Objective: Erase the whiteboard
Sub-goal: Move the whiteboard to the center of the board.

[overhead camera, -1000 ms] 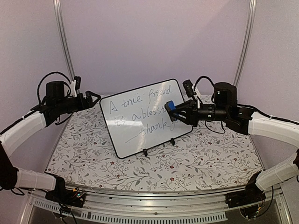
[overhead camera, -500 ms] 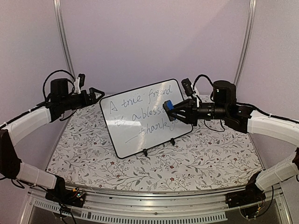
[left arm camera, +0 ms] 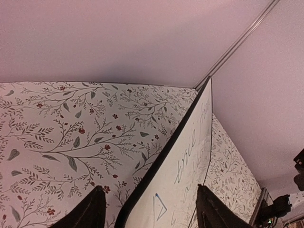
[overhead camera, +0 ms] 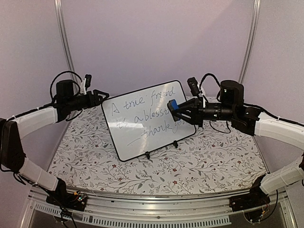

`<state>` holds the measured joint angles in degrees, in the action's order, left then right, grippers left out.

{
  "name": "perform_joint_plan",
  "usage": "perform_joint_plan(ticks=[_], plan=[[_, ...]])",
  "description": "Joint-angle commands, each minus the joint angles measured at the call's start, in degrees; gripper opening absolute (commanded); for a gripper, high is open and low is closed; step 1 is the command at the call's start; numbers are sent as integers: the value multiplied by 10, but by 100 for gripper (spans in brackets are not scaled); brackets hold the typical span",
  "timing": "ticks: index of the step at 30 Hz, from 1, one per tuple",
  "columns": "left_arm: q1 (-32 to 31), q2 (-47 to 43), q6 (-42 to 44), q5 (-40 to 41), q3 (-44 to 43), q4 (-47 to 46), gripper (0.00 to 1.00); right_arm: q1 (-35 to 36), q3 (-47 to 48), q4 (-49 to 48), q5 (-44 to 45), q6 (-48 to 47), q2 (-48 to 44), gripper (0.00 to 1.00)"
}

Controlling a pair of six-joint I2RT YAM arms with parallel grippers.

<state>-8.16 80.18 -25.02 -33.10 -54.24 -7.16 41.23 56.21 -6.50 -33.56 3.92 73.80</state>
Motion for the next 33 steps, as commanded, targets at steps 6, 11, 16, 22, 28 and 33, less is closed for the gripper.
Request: perform_joint_plan(ticks=[6,11,16,22,28,33], plan=[[-11,-4,-31,-22,30,-23,46,0,18,14,3,-19,-14,11],[-32,-21,-30,2,50,-19,46,0,16,18,3,-23,-14,11],[-48,-32,-50,2,58,-17,45,0,16,22,2,-23,-9,11],[-77,-78,-93,14,115,-36,44,0,16,23,4,-23,-7,11],[-105,-140,-117,33,137,-24,43,0,21,24,-2,-22,-1,11],[-107,-174,-77,97,95,43,57,0,31,24,-8,-17,13,11]])
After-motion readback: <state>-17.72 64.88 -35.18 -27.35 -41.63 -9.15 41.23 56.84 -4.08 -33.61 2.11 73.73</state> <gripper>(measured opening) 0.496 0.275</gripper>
